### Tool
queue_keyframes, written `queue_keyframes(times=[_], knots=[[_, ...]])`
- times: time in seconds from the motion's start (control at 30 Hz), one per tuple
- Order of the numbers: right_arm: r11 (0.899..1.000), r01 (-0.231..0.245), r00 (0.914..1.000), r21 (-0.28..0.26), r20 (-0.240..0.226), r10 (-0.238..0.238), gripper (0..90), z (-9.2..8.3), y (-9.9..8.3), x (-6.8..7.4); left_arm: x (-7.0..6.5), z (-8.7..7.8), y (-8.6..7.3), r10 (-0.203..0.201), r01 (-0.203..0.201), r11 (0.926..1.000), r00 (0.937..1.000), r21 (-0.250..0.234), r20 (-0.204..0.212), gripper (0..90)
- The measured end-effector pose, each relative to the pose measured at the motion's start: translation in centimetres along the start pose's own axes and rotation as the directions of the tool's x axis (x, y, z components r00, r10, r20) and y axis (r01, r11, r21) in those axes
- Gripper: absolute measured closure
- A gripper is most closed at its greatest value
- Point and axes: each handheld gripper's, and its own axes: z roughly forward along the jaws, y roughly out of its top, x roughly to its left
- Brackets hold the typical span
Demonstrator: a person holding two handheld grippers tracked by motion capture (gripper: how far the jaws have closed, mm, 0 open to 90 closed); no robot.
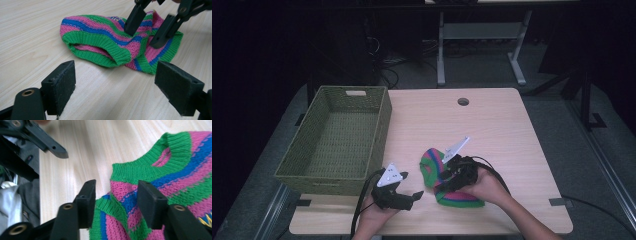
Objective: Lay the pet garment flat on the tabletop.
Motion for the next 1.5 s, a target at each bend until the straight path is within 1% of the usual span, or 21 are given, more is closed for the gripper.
queue_keyframes(times=[0.07, 0.1, 0.13, 0.17, 0.23, 0.27, 0.33, 0.37, 0.43, 0.5, 0.67, 0.77, 0.9, 1.07, 1.27, 1.33, 1.37, 1.4, 1.43, 1.47, 1.5], knots=[[1.000, 0.002, 1.0000, 0.012, -0.003, -0.002, 52.7, 0.6, 0.1, -0.2, 0.1, -0.1, 0.0, 0.003, -0.003, 1.0000, 1.0000, 0.001, 0.000, 16.7], [1.000, 0.007, 0.9999, 0.022, 0.010, -0.007, 55.1, 1.2, 0.1, -0.3, 0.1, -0.1, 0.0, 0.000, 0.000, 1.0000, 1.0000, 0.001, 0.001, 16.7], [1.000, 0.007, 0.9999, 0.022, 0.010, -0.007, 55.1, 1.2, 0.1, -0.3, 0.1, -0.1, 0.0, 0.000, 0.000, 1.0000, 1.0000, 0.001, 0.001, 16.7], [0.999, 0.006, 0.9998, 0.032, 0.019, -0.007, 56.6, 1.7, 0.1, -0.3, 0.1, -0.1, 0.0, 0.001, -0.001, 1.0000, 1.0000, 0.004, 0.003, 16.7], [0.999, 0.015, 0.9995, 0.045, 0.027, -0.016, 60.1, 2.1, 0.1, -0.4, 0.2, -0.1, 0.0, -0.001, 0.001, 1.0000, 1.0000, 0.003, 0.004, 16.7], [0.999, 0.011, 0.9996, 0.047, 0.027, -0.012, 61.4, 2.3, 0.0, -0.4, 0.1, -0.1, 0.0, -0.005, 0.005, 1.0000, 1.0000, 0.000, 0.004, 16.7], [0.999, 0.015, 0.9993, 0.042, 0.032, -0.016, 63.4, 2.5, -0.2, -0.4, 0.2, -0.1, 0.0, -0.003, 0.003, 1.0000, 1.0000, 0.003, 0.003, 16.7], [0.999, 0.031, 0.9985, 0.045, 0.045, -0.033, 64.0, 2.5, -0.2, -0.3, 0.2, -0.1, 0.0, -0.003, 0.003, 1.0000, 1.0000, 0.005, 0.002, 16.7], [0.998, 0.039, 0.9976, 0.044, 0.055, -0.042, 66.3, 2.7, -0.3, -0.1, 0.2, -0.1, 0.0, -0.004, 0.004, 1.0000, 1.0000, 0.006, 0.002, 16.7], [0.997, 0.067, 0.9941, 0.039, 0.082, -0.070, 68.8, 2.8, -0.5, 0.2, 0.2, -0.1, 0.0, -0.005, 0.005, 1.0000, 1.0000, 0.005, 0.001, 16.7], [0.996, 0.079, 0.9908, 0.032, 0.108, -0.082, 76.3, 2.8, -0.7, 0.3, 0.1, 0.0, 0.0, -0.006, 0.006, 1.0000, 1.0000, 0.006, 0.003, 16.7], [0.997, 0.078, 0.9907, 0.028, 0.109, -0.081, 78.9, 2.8, -0.7, 0.2, 0.1, 0.0, 0.0, -0.001, 0.001, 1.0000, 1.0000, 0.008, 0.004, 16.8], [0.998, 0.063, 0.9931, 0.013, 0.099, -0.064, 81.9, 2.6, -0.9, -0.1, 0.2, 0.0, -0.1, -0.006, 0.006, 0.9999, 1.0000, 0.009, 0.006, 17.0], [0.999, 0.046, 0.9949, -0.003, 0.090, -0.046, 82.4, 2.3, -0.9, -0.1, 0.3, -0.1, 0.0, -0.010, 0.010, 0.9999, 0.9999, 0.005, 0.010, 17.0], [0.998, 0.034, 0.9962, -0.054, 0.083, -0.029, 83.3, 0.7, -0.7, -0.1, 0.1, 0.1, 0.0, -0.009, 0.009, 0.9999, 0.9998, 0.009, 0.017, 17.2], [0.998, 0.025, 0.9969, -0.061, 0.076, -0.021, 83.3, 0.4, -0.7, 0.0, 0.0, 0.3, 0.0, -0.004, 0.004, 0.9998, 0.9997, 0.020, 0.024, 17.4], [0.998, 0.031, 0.9962, -0.063, 0.083, -0.025, 83.4, -0.2, -0.8, 0.0, -0.1, 0.4, 0.1, 0.000, -0.001, 0.9998, 0.9996, 0.022, 0.028, 17.4], [0.998, 0.024, 0.9960, -0.065, 0.087, -0.018, 83.5, -0.5, -0.8, 0.0, -0.3, 0.6, 0.1, 0.005, -0.006, 0.9997, 0.9995, 0.022, 0.031, 17.5], [0.997, 0.034, 0.9955, -0.071, 0.091, -0.027, 83.5, -0.7, -0.9, -0.1, -0.4, 0.7, 0.2, 0.000, -0.001, 0.9998, 0.9995, 0.022, 0.033, 17.4], [0.997, 0.023, 0.9955, -0.076, 0.093, -0.016, 83.6, -1.0, -0.9, 0.0, -0.4, 0.8, 0.2, 0.010, -0.011, 0.9995, 0.9993, 0.028, 0.035, 17.4], [0.996, 0.028, 0.9948, -0.084, 0.100, -0.019, 83.6, -1.5, -0.9, -0.1, -0.4, 0.9, 0.2, 0.013, -0.014, 0.9995, 0.9994, 0.029, 0.033, 17.5]])
